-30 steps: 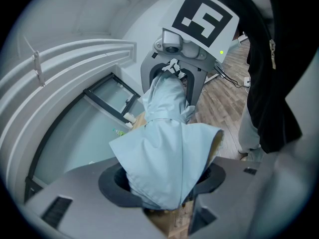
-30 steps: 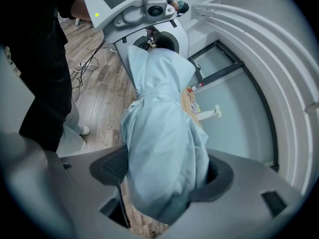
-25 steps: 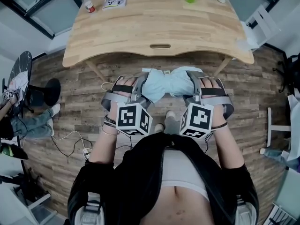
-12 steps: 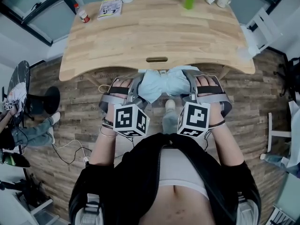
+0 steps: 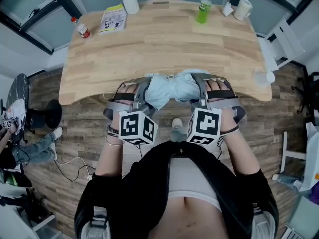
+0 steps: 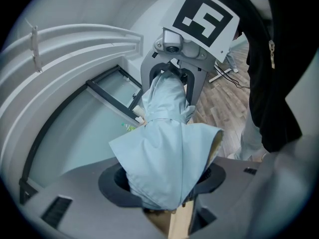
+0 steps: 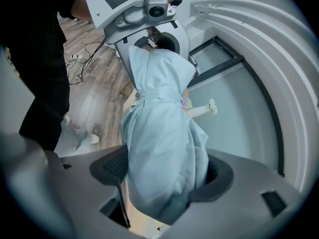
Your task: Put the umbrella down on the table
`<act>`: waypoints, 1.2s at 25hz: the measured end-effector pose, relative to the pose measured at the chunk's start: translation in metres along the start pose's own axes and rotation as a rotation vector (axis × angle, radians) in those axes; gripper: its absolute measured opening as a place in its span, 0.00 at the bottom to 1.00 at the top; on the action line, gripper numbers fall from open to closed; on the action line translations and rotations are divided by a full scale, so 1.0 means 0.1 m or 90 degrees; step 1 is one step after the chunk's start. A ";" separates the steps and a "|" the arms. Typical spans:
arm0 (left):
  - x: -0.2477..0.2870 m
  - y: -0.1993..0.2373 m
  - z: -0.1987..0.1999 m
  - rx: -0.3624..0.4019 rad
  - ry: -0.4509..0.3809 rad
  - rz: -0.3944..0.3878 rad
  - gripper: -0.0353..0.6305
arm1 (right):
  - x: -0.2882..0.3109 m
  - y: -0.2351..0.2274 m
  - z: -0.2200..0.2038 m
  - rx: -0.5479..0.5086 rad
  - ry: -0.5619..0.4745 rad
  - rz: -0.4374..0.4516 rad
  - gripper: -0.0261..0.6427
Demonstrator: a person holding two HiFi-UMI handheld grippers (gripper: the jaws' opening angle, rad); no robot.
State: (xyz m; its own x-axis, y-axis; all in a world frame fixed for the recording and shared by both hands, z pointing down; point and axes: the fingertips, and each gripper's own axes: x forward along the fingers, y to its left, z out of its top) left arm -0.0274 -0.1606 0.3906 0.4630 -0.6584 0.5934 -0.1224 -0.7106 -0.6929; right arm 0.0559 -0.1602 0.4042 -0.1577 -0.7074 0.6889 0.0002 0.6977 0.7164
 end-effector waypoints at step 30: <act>0.85 1.01 -0.05 -0.002 0.019 0.019 0.43 | 0.78 -1.04 -0.35 -0.017 -0.019 -0.014 0.61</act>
State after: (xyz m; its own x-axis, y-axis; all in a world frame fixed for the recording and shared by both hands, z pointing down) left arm -0.0049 -0.2898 0.3737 0.4332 -0.6862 0.5843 -0.1388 -0.6914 -0.7091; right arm 0.0782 -0.2923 0.3874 -0.1871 -0.7189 0.6695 0.0220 0.6783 0.7344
